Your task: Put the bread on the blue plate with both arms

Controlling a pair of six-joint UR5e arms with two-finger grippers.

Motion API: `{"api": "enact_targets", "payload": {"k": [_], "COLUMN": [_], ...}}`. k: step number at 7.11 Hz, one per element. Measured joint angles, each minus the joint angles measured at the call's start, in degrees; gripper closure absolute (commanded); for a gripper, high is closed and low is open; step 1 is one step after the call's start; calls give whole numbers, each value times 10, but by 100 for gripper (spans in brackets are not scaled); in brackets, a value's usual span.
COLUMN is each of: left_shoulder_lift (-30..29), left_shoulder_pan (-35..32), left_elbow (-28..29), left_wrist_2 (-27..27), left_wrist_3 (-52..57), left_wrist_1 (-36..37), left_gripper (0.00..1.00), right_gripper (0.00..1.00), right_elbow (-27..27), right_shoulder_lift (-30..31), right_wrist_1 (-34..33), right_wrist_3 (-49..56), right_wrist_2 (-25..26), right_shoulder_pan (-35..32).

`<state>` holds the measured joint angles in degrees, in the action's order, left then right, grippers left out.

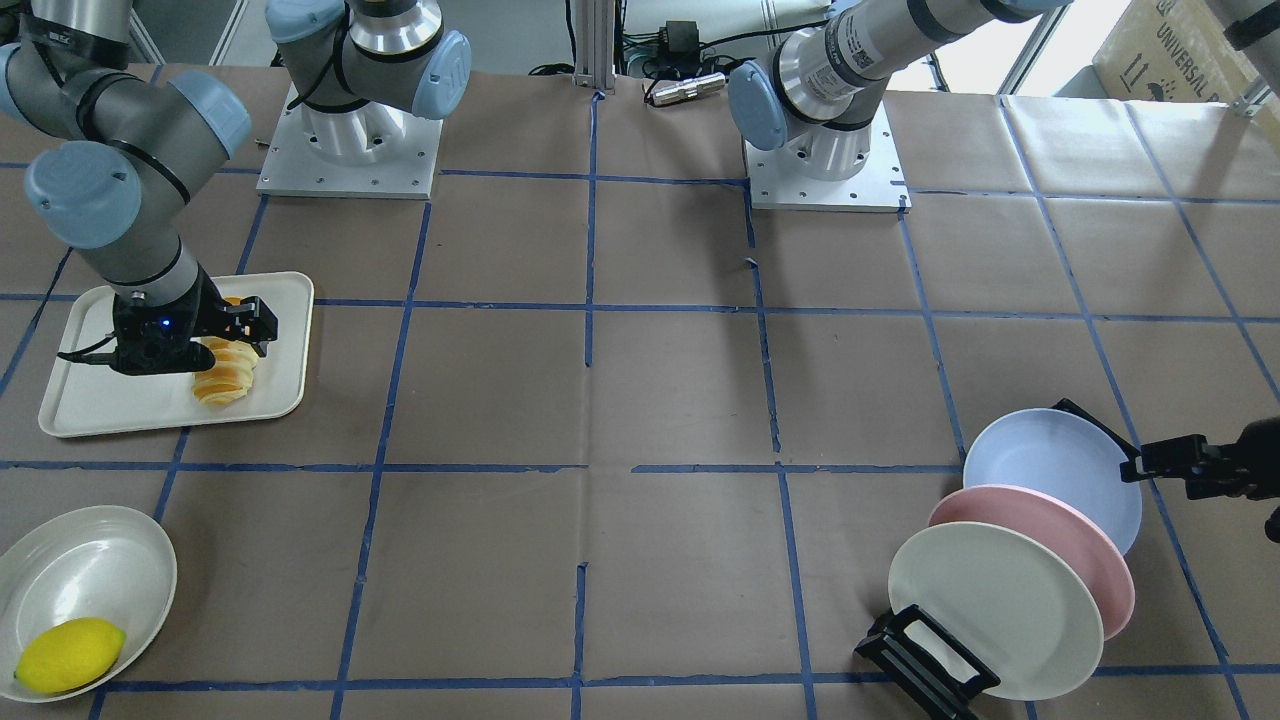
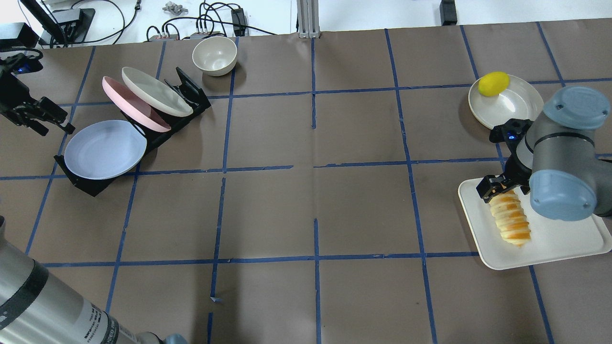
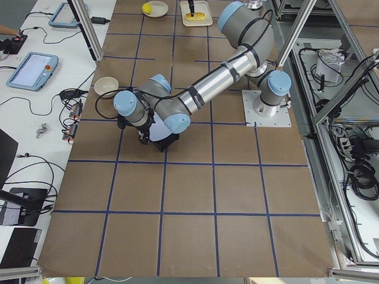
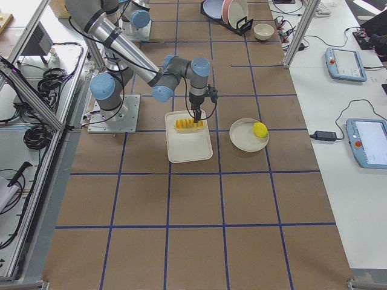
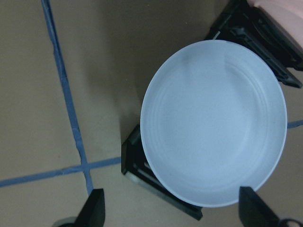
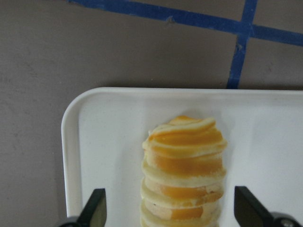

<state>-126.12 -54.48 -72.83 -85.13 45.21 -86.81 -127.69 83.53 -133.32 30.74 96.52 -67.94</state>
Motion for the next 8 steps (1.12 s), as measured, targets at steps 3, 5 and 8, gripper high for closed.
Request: {"api": "enact_targets", "payload": {"k": [3, 5, 8], "left_shoulder_lift": [-48, -49, -31], "left_shoulder_pan": [19, 19, 14], "left_elbow": [-2, 5, 42], "left_wrist_2": [24, 30, 49], "left_wrist_3": [-1, -4, -14], "left_wrist_1": [-4, -15, -61], "left_gripper": [87, 90, 91], "right_gripper": [90, 92, 91], "right_elbow": [-58, -53, 83], "right_shoulder_lift": [-6, -2, 29], "right_wrist_1": [-94, -63, 188], "right_wrist_3": [7, 7, 2], "right_wrist_2": [5, 6, -2], "right_shoulder_pan": [6, 9, 2]}}
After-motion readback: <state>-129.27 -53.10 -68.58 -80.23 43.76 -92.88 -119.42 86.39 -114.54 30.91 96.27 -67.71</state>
